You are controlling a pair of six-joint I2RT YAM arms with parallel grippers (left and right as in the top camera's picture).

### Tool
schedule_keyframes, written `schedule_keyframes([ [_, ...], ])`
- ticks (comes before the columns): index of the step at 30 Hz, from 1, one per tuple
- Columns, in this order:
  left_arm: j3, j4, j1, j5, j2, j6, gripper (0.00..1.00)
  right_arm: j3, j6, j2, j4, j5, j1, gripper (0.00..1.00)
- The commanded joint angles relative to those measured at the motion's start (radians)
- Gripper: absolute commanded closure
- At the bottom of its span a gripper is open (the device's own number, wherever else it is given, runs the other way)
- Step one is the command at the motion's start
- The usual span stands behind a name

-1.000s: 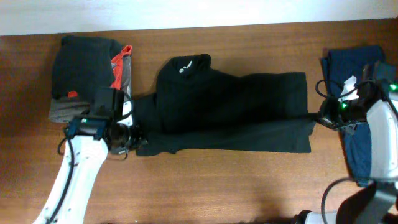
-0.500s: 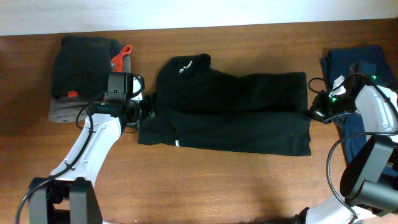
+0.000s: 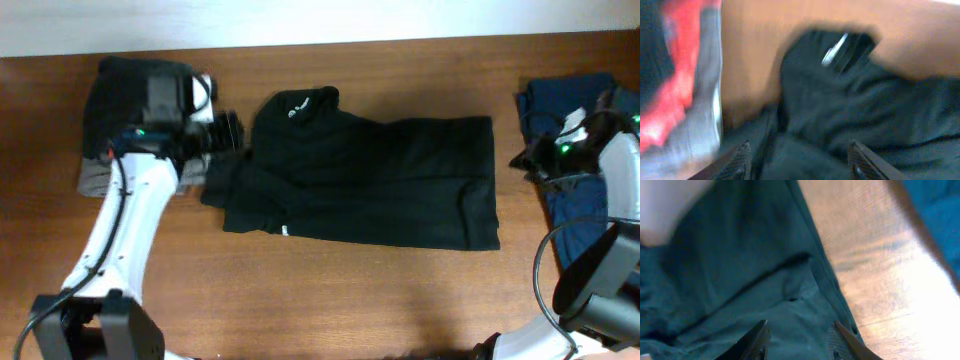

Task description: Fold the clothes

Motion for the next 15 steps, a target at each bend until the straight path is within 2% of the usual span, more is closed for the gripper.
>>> schedule_keyframes([
  [1, 0.148, 0.002, -0.015, 0.072, 0.050, 0.135, 0.42, 0.112, -0.053, -0.013, -0.045, -0.039, 0.023, 0.55],
  [3, 0.202, 0.002, -0.023, 0.103, 0.122, 0.162, 0.46, 0.138, -0.052, -0.013, -0.051, -0.040, 0.040, 0.54],
  [9, 0.455, 0.034, -0.059, 0.198, 0.512, 0.251, 0.51, 0.140, -0.052, -0.012, -0.072, -0.042, 0.069, 0.54],
  [12, 0.552, 0.037, -0.113, 0.183, 0.642, 0.310, 0.51, 0.140, -0.053, -0.012, -0.089, -0.038, 0.069, 0.54],
  [15, 0.577, 0.052, -0.180, 0.091, 0.717, 0.373, 0.47, 0.139, -0.053, -0.012, -0.103, 0.008, 0.069, 0.54],
])
